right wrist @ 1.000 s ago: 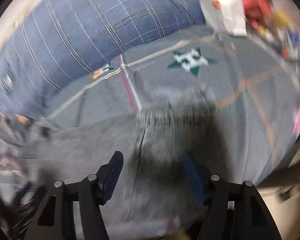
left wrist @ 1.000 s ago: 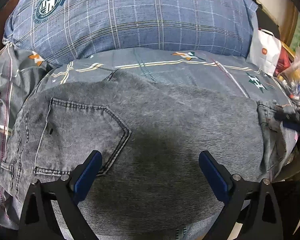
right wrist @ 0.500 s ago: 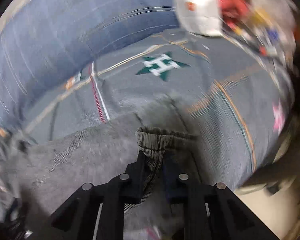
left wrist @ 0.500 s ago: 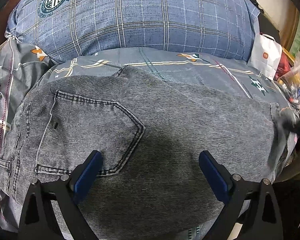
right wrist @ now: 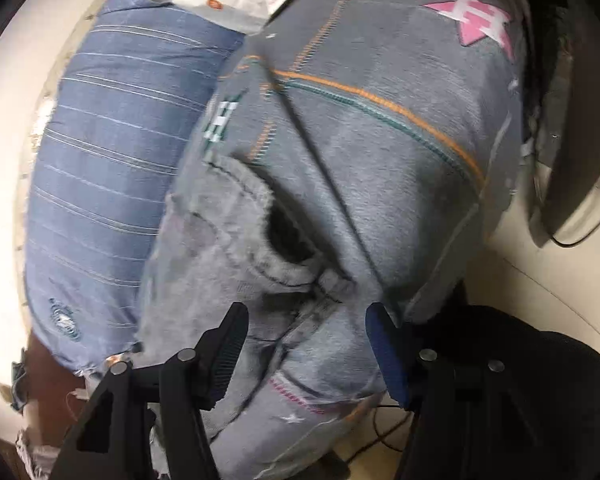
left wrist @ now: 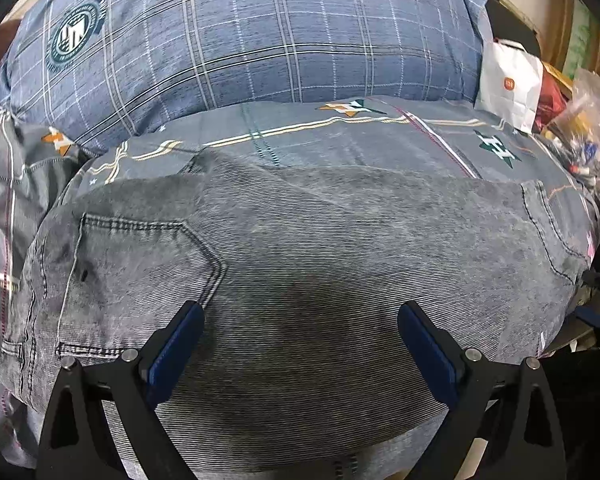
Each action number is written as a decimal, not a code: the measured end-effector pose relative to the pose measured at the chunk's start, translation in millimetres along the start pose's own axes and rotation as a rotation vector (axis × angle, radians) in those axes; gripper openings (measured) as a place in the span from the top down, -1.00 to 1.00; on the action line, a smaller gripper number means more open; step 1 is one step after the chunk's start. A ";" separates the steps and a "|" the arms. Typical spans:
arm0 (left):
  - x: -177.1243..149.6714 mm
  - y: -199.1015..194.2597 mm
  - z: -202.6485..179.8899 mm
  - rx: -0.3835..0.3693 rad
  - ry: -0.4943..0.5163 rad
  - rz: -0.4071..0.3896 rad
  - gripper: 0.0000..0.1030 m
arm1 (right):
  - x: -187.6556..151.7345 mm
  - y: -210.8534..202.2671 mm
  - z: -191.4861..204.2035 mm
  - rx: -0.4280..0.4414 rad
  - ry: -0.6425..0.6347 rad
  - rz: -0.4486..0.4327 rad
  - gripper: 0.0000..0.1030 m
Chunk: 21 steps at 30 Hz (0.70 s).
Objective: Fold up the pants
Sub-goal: 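Grasp the grey jeans leg hem with the right gripper and fold it over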
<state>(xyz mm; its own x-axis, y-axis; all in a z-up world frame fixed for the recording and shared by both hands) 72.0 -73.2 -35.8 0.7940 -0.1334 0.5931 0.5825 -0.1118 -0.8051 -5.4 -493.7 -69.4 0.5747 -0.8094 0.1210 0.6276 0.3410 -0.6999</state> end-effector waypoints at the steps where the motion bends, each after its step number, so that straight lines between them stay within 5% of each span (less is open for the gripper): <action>1: 1.0 0.9 -3.4 0.004 0.011 0.006 -0.89 | -1.2 3.1 0.9 0.013 0.012 0.016 -0.25; 9: 19.8 -1.8 -23.3 0.001 0.052 -0.011 -0.89 | 10.6 31.7 -11.3 0.001 0.139 0.063 -0.26; 17: 32.0 19.1 -50.2 -0.005 0.081 0.013 -0.89 | 20.8 34.6 -13.1 -0.040 0.130 0.049 -0.23; 18: 29.8 26.2 -55.7 0.007 0.105 0.030 -0.89 | 21.9 33.7 -10.9 -0.063 0.100 0.046 -0.03; 19: 27.3 33.8 -60.1 0.023 0.129 0.047 -0.89 | 22.3 32.6 -9.5 -0.078 0.069 0.044 0.49; 21: 20.8 46.8 -67.0 0.055 0.171 0.089 -0.89 | 22.5 36.0 -7.0 -0.074 0.062 0.056 0.53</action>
<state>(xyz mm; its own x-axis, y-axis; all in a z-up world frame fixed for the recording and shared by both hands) 104.1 -147.2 -60.5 0.8045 -0.3058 0.5091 0.5239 -0.0384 -0.8509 26.5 -503.0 -96.8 0.5727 -0.8189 0.0379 0.5537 0.3522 -0.7546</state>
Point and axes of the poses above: each gripper's, at about its wrist camera, not at the fingertips, and y roughly the way its jaws point, z to its left, x to its top, the point moved 3 cm from there along y, roughly the way its jaws point, and after that the axes turned 1 degree about -z, right-handed, at the moved point
